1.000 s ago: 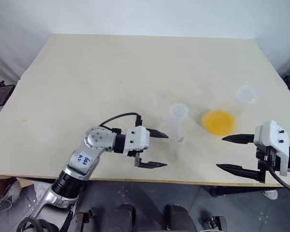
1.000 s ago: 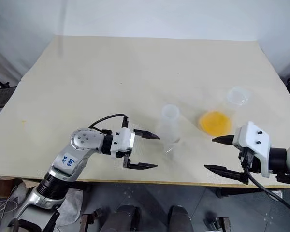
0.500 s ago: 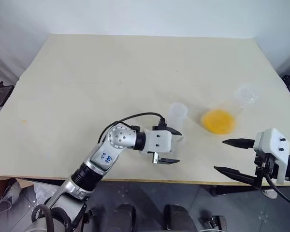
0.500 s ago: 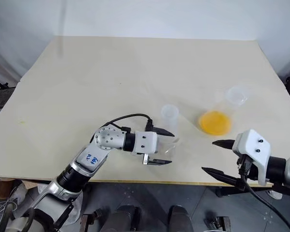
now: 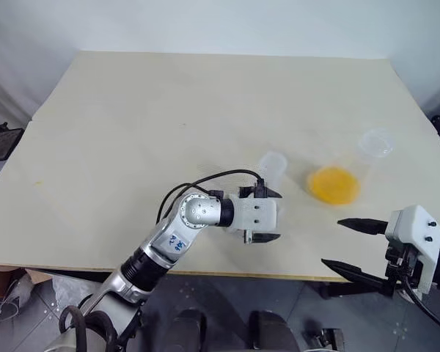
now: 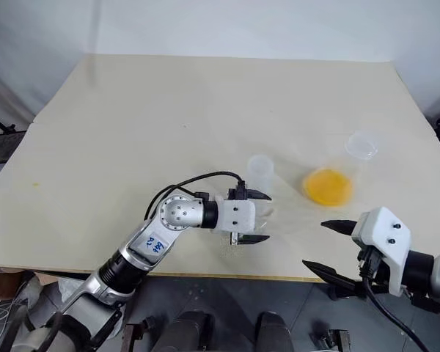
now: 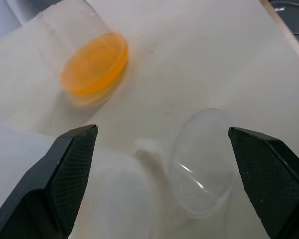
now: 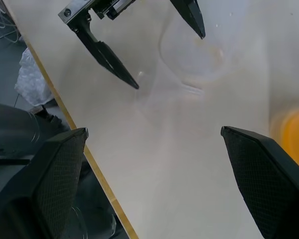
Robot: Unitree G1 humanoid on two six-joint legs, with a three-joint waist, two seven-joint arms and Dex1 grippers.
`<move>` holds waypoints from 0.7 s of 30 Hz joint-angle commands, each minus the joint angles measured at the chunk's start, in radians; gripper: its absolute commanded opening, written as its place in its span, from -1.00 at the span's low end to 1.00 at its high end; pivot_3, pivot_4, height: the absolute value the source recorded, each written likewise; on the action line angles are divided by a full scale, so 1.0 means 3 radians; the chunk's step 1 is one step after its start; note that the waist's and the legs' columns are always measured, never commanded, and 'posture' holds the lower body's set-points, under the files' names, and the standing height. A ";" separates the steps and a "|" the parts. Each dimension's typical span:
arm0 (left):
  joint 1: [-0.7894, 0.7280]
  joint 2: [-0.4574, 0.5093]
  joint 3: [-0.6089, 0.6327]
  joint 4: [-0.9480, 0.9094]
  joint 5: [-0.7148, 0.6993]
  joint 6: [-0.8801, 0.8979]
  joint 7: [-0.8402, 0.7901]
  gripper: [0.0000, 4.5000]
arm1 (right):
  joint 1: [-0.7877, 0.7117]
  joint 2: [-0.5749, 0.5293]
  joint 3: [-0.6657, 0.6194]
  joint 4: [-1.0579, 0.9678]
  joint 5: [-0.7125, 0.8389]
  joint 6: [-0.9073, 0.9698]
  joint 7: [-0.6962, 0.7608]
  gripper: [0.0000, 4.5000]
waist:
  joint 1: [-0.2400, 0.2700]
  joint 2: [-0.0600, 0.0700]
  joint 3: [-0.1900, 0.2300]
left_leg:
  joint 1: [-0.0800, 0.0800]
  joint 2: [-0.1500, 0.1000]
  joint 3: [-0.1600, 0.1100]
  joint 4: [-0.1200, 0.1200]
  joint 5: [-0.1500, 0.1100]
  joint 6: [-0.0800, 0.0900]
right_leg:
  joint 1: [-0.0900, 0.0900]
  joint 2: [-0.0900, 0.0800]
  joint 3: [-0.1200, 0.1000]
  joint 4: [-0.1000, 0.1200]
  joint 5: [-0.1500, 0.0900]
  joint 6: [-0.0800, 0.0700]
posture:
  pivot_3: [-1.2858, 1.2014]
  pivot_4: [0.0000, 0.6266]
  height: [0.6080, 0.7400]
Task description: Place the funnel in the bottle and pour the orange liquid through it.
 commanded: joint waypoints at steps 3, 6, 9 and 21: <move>-0.0086 -0.0023 -0.0015 -0.0066 0.0097 -0.0015 0.0073 0.98 | -0.0020 0.0076 -0.0101 -0.0074 0.0117 -0.0009 -0.0105 1.00 | 0.0000 0.0000 0.0000 | 0.0000 0.0000 0.0000 0.0000 0.0000 0.0000 | 0.0000 0.0000 0.0000 0.0000 0.0000 0.0000 | 0.03 -0.52 1.00; -0.0095 -0.0054 -0.0066 -0.0043 0.0139 -0.0045 0.0086 0.98 | -0.0101 0.0167 -0.0139 -0.0021 0.0254 0.0021 -0.0242 1.00 | 0.0000 0.0000 0.0000 | 0.0000 0.0000 0.0000 0.0000 0.0000 0.0000 | 0.0000 0.0000 0.0000 0.0000 0.0000 0.0000 | 0.03 -0.52 1.00; -0.0096 -0.0084 -0.0121 -0.0033 0.0171 -0.0058 0.0077 0.98 | -0.0062 0.0173 -0.0166 0.0017 0.0248 -0.0002 -0.0239 1.00 | 0.0003 0.0000 0.0000 | 0.0000 0.0000 0.0000 0.0000 0.0000 0.0000 | 0.0000 0.0000 0.0000 0.0000 0.0000 0.0000 | 0.03 -0.52 1.00; -0.0116 -0.0151 -0.0291 -0.0043 0.0353 -0.0062 0.0086 0.98 | -0.0035 0.0137 -0.0196 -0.0012 0.0315 0.0008 -0.0327 1.00 | 0.0044 0.0000 0.0000 | 0.0000 -0.0001 0.0002 0.0000 0.0000 0.0001 | 0.0000 0.0000 0.0002 -0.0001 0.0000 0.0001 | 0.03 -0.52 1.00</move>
